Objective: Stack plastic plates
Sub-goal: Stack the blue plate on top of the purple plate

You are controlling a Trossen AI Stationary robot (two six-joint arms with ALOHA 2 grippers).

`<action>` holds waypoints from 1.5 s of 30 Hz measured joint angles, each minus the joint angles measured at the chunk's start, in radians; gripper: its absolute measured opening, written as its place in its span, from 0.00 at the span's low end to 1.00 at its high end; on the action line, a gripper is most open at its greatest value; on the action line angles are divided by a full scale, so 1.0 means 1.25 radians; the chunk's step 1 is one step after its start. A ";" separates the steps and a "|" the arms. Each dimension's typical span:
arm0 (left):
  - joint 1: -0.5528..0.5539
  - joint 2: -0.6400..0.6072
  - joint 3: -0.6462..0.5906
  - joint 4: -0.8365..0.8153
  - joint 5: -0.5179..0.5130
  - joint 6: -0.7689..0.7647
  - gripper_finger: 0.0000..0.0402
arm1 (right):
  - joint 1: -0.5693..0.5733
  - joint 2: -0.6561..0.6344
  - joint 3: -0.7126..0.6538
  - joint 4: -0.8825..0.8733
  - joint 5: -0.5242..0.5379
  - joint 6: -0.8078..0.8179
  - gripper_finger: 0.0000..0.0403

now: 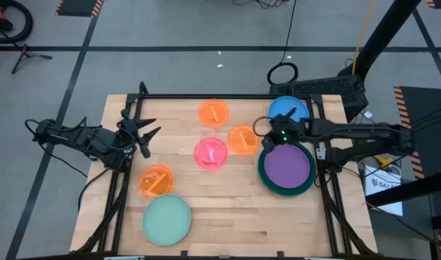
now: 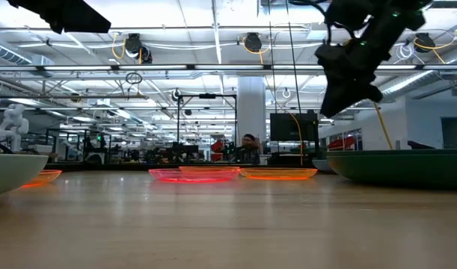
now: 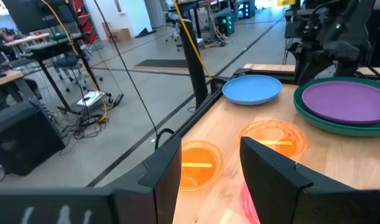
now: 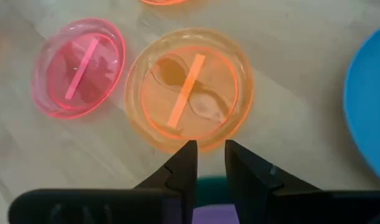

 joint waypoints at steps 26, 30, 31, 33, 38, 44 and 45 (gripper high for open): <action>0.000 0.000 0.000 0.008 -0.001 0.018 0.42 | -0.264 0.529 0.473 -0.484 -0.023 -0.067 0.21; 0.000 0.000 0.000 0.007 -0.001 0.022 0.42 | -0.298 0.569 0.473 -0.485 -0.020 -0.092 0.27; 0.000 0.000 0.000 0.007 -0.001 0.022 0.42 | -0.305 0.578 0.473 -0.484 -0.019 -0.094 0.28; 0.000 0.000 0.000 0.007 -0.001 0.022 0.42 | -0.318 0.591 0.473 -0.477 -0.019 -0.107 0.31; 0.000 0.000 0.000 0.007 0.000 0.028 0.42 | -0.338 0.618 0.474 -0.452 -0.019 -0.129 0.34; 0.000 0.000 0.000 0.007 0.000 0.028 0.42 | -0.352 0.647 0.474 -0.424 -0.017 -0.146 0.33; 0.000 0.000 0.000 0.007 0.000 0.028 0.42 | -0.353 0.652 0.474 -0.416 -0.016 -0.148 0.33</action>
